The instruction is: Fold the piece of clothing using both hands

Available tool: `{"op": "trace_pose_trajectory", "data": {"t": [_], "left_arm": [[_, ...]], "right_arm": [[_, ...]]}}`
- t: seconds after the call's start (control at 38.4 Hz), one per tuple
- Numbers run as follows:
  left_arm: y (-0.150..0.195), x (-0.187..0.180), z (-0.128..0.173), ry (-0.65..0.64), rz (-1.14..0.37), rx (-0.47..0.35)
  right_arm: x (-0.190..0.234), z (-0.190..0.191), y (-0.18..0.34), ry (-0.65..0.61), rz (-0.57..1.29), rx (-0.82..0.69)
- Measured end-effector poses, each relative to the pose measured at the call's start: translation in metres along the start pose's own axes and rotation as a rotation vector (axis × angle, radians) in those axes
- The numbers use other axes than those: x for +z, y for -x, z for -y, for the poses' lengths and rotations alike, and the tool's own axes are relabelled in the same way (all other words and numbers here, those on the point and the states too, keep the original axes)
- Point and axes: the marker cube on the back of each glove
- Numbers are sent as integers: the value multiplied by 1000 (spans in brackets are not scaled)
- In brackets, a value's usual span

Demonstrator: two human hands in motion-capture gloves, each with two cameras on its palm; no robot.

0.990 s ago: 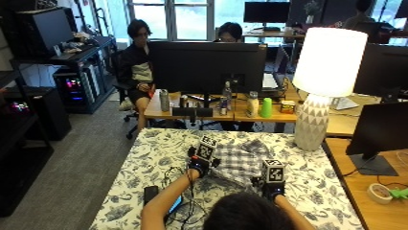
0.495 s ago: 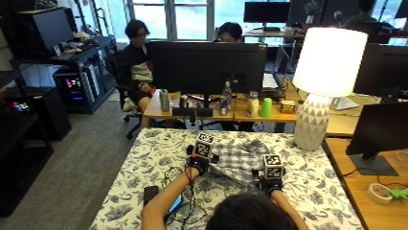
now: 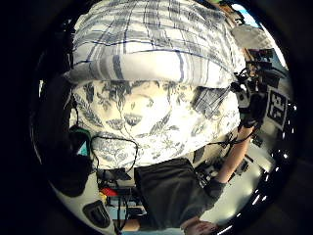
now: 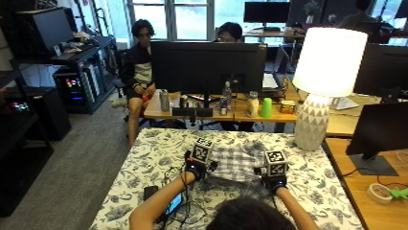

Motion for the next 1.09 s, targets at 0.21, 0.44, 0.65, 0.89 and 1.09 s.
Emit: {"op": "trace_pose_trajectory", "data": {"t": [0.21,0.44,0.65,0.89,1.09], "left_arm": [[0,17,-20,92,53,14],[-4,2,-50,141,-13,103],[9,-49,-45,25,-67,33],[27,-84,5,-55,-100,-137],[32,-87,44,-95,-48,-284]], "right_arm": [[33,-12,-29,236,-117,-35],[-15,-46,-22,279,-149,-102],[-60,-18,-34,240,-182,-52],[-79,45,-26,190,-249,50],[-91,95,-10,-116,-222,106]]}}
